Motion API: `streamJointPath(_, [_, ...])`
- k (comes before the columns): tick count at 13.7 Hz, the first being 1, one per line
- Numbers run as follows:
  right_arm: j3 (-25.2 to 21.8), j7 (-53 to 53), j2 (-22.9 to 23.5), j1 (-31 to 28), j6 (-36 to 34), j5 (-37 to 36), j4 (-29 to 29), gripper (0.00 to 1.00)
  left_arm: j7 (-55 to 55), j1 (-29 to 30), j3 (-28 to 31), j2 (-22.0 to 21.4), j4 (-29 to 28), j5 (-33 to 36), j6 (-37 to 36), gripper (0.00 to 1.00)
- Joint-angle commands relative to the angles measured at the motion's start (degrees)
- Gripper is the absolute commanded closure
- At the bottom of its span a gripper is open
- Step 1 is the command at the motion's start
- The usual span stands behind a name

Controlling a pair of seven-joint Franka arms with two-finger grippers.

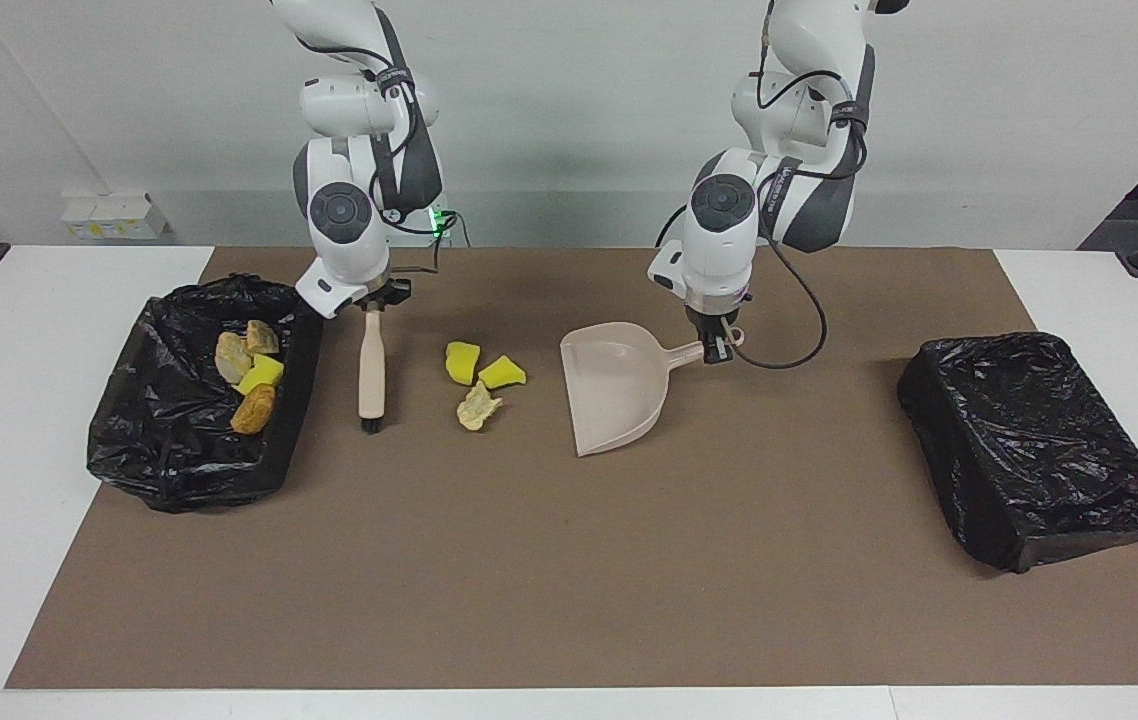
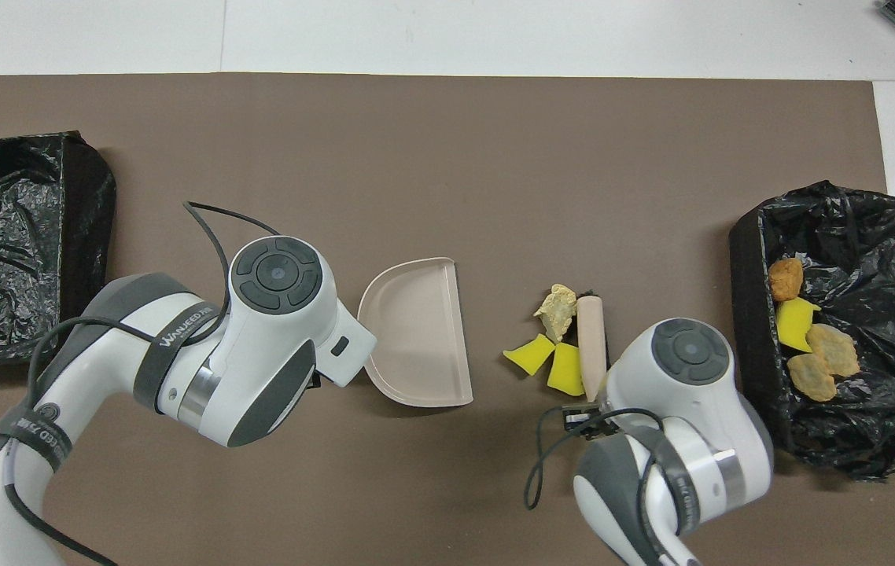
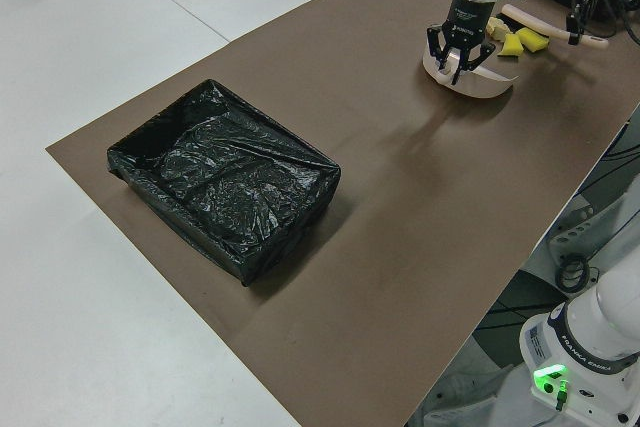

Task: Sweep and dump trash in bin
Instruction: 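Sweep the pieces into the dustpan held by the left gripper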

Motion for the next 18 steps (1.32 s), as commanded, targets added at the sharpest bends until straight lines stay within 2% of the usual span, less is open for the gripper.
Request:
streamJointPath(1, [0.15,1.69,2.39,5.26,3.89,7.46,0.95,1.0,-1.36,-0.9,0.68,-0.89,-1.73,1.23,1.69,1.0])
streamJointPath(5, [0.5,1.07,4.58,9.05,6.45,21.42,5.59,1.0,-1.36,-0.81,0.68,-0.98,-2.17,1.23,2.04,1.0])
streamJointPath(6, [0.5,1.42,5.37,10.02,6.36,23.03,7.35,1.0,-0.58,-0.55,0.68,-1.07,-2.52,1.23,2.65,1.0])
streamJointPath(8, [0.59,1.95,6.69,10.99,6.19,23.13,10.52,1.0,-1.1,-0.64,0.68,-1.16,-3.4,1.23,4.59,1.0])
streamJointPath(10, [0.16,1.08,4.52,10.91,3.83,21.38,11.15,1.0,-0.83,-0.55,0.68,-1.16,-3.4,1.23,4.94,1.0])
streamJointPath(12, [-0.29,0.64,0.39,9.77,-3.18,12.12,11.94,1.0,-0.74,-0.64,0.68,-1.16,-3.4,1.14,5.03,1.0])
streamJointPath(14, [-0.11,-3.38,-2.7,5.57,-10.56,3.92,13.51,1.0,-0.48,-0.55,0.68,-1.16,-3.4,1.14,5.56,1.0])
streamJointPath(18, [-0.02,-19.27,-0.17,-0.49,-11.31,-11.64,16.32,1.0,0.66,-0.46,0.68,-1.51,-5.07,1.14,8.55,1.0])
